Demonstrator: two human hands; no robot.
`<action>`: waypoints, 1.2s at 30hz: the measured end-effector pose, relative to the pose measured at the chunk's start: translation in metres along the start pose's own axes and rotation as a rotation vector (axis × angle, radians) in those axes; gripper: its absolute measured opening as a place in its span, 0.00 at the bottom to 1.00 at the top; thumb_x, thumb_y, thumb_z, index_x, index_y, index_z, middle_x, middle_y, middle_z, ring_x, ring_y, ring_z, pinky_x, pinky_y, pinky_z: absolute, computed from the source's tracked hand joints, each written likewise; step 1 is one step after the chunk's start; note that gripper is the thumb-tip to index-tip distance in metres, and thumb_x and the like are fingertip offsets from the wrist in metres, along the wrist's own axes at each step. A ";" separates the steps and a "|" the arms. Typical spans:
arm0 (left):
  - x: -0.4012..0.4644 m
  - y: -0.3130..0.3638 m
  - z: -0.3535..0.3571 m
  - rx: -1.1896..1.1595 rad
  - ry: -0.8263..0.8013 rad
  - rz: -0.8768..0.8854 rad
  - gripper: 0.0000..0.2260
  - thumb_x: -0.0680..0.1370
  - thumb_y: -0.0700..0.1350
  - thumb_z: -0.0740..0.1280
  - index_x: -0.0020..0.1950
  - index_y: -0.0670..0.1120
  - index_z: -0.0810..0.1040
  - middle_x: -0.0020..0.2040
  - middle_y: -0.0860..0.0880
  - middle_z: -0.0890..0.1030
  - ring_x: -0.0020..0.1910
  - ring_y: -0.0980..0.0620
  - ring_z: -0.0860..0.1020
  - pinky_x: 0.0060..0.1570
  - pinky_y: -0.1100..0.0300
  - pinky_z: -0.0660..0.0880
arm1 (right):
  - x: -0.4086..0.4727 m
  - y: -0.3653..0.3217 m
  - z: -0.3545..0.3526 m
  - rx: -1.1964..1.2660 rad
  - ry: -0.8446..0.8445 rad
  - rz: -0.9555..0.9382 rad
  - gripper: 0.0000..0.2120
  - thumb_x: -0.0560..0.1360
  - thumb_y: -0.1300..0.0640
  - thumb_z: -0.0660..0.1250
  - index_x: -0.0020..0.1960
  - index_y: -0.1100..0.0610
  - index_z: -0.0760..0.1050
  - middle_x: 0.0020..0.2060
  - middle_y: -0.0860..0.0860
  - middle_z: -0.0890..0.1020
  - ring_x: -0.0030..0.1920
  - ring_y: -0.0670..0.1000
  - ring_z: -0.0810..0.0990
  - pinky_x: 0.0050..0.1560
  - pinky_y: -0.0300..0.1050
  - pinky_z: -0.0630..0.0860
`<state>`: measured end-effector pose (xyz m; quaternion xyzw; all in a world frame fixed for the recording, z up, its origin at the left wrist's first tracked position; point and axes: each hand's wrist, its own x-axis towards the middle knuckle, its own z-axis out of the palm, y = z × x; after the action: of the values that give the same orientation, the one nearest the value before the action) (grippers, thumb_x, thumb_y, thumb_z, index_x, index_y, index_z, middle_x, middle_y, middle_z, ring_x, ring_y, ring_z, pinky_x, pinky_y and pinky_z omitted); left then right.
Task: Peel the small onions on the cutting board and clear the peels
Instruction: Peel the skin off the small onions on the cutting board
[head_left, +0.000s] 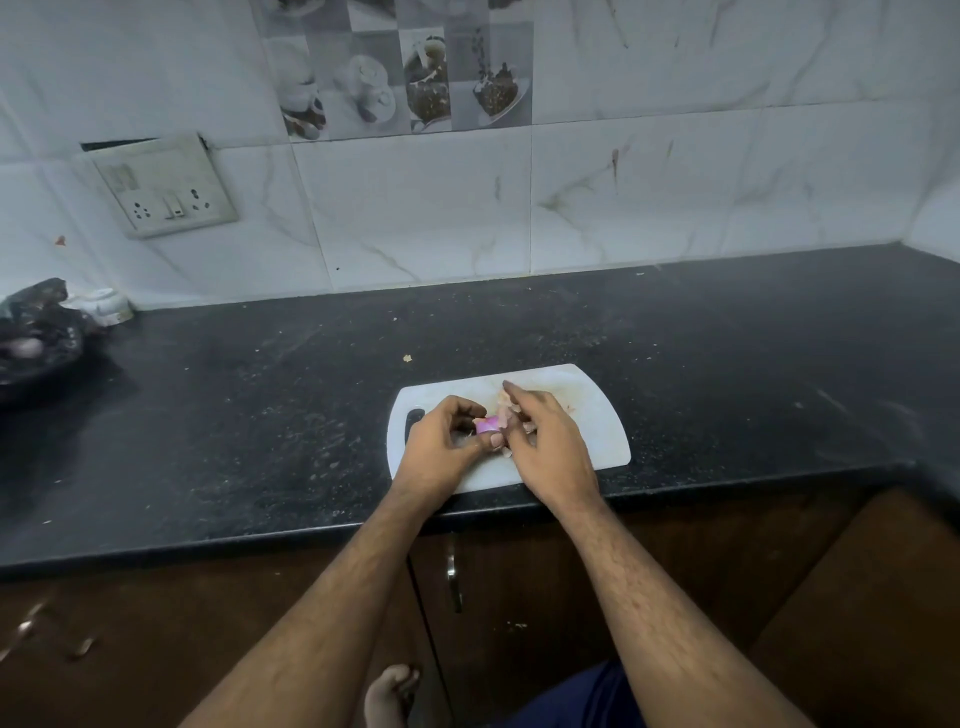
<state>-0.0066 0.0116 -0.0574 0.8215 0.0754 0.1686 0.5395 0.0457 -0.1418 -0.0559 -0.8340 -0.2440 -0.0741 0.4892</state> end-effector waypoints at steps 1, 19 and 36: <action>0.000 0.001 0.000 0.000 0.006 -0.001 0.19 0.71 0.47 0.81 0.57 0.51 0.77 0.54 0.54 0.84 0.55 0.55 0.82 0.60 0.54 0.78 | 0.000 0.001 -0.001 0.024 -0.039 -0.019 0.18 0.83 0.52 0.64 0.72 0.44 0.74 0.68 0.43 0.77 0.68 0.43 0.74 0.68 0.43 0.72; 0.004 -0.002 -0.001 -0.049 -0.068 -0.007 0.21 0.67 0.48 0.81 0.49 0.55 0.70 0.50 0.45 0.82 0.51 0.50 0.81 0.60 0.46 0.79 | -0.001 -0.010 0.001 -0.121 0.100 0.032 0.12 0.83 0.59 0.62 0.60 0.55 0.82 0.54 0.49 0.82 0.53 0.47 0.79 0.57 0.45 0.78; 0.003 -0.001 -0.002 -0.137 -0.086 -0.030 0.19 0.68 0.47 0.80 0.45 0.59 0.71 0.50 0.47 0.87 0.55 0.45 0.85 0.61 0.43 0.80 | 0.001 -0.015 0.000 -0.184 0.130 0.174 0.08 0.83 0.61 0.60 0.59 0.56 0.75 0.50 0.50 0.81 0.49 0.49 0.78 0.47 0.46 0.77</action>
<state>-0.0050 0.0151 -0.0573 0.7880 0.0526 0.1297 0.5996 0.0395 -0.1353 -0.0442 -0.8867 -0.1308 -0.1075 0.4302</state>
